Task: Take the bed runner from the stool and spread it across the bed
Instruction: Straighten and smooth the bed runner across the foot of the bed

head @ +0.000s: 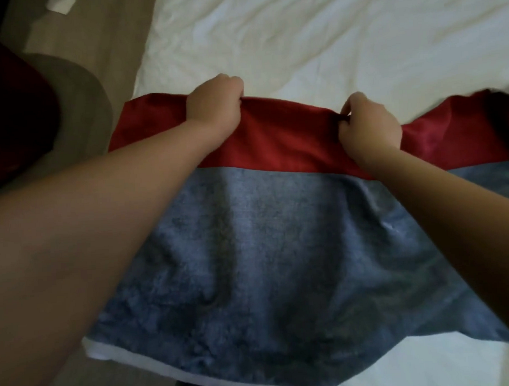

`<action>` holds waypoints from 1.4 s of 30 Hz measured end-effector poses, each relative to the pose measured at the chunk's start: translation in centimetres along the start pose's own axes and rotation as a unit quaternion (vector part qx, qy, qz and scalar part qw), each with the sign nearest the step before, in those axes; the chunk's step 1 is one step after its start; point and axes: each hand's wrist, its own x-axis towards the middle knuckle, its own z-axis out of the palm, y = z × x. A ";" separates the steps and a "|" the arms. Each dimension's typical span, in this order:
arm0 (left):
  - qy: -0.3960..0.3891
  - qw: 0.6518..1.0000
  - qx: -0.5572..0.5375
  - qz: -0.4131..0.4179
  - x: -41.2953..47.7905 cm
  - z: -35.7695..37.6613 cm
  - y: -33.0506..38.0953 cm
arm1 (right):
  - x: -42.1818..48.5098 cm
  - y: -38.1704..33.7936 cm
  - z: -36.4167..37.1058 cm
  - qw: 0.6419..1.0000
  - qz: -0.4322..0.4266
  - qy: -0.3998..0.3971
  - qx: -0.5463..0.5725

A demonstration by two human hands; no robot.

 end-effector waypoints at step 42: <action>0.010 0.954 -0.009 0.300 -32.1 6.5 27.1 | -31.0 20.0 -0.3 0.989 -0.035 -0.047 -0.136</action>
